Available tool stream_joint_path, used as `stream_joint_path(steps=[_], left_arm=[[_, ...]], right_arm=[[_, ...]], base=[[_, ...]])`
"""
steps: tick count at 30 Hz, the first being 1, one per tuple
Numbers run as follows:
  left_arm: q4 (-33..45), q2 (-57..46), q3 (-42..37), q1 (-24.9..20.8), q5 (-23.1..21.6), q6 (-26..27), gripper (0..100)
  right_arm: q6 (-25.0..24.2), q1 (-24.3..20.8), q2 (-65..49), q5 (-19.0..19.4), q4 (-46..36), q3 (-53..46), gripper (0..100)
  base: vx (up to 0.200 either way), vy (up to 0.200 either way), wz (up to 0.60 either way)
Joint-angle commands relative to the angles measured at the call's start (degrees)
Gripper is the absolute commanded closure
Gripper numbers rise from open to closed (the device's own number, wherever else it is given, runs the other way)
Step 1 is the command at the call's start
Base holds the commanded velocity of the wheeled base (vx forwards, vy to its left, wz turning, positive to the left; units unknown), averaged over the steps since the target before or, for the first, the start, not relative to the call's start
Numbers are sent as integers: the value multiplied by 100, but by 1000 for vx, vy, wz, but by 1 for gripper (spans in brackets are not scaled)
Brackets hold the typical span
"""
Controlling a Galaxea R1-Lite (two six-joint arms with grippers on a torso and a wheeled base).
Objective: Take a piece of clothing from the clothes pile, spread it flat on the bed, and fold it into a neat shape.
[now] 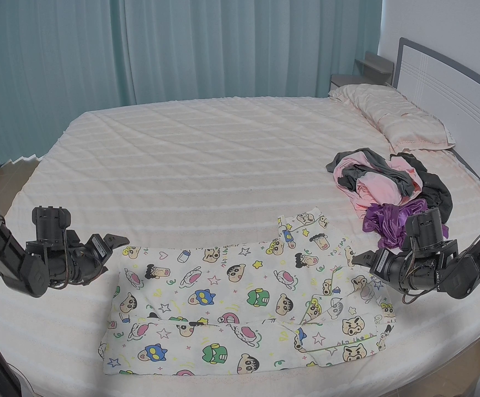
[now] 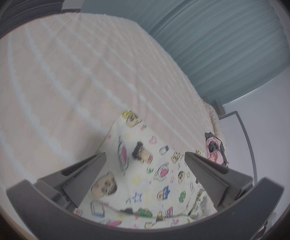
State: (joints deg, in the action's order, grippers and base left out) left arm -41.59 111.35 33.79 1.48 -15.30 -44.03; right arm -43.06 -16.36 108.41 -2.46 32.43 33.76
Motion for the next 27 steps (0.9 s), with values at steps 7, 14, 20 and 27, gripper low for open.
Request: stream_joint_path(steps=[7, 14, 20, 27], left_arm=[[424, 1600, 1692, 63, 45, 1626, 0], [635, 2216, 2650, 63, -272, 2267, 0], [644, 2418, 2799, 90, -342, 2593, 0], [582, 2506, 2817, 99, -342, 2672, 0]], right_arm=[[25, -43, 13, 0, -8, -36, 0], [105, -78, 57, 0, 0, -97, 0], [105, -69, 57, 0, 0, -97, 0], [105, -78, 57, 53, 0, -97, 0]], base=[[0, 0, 0], [0, 0, 0], [0, 0, 0], [0, 0, 0]])
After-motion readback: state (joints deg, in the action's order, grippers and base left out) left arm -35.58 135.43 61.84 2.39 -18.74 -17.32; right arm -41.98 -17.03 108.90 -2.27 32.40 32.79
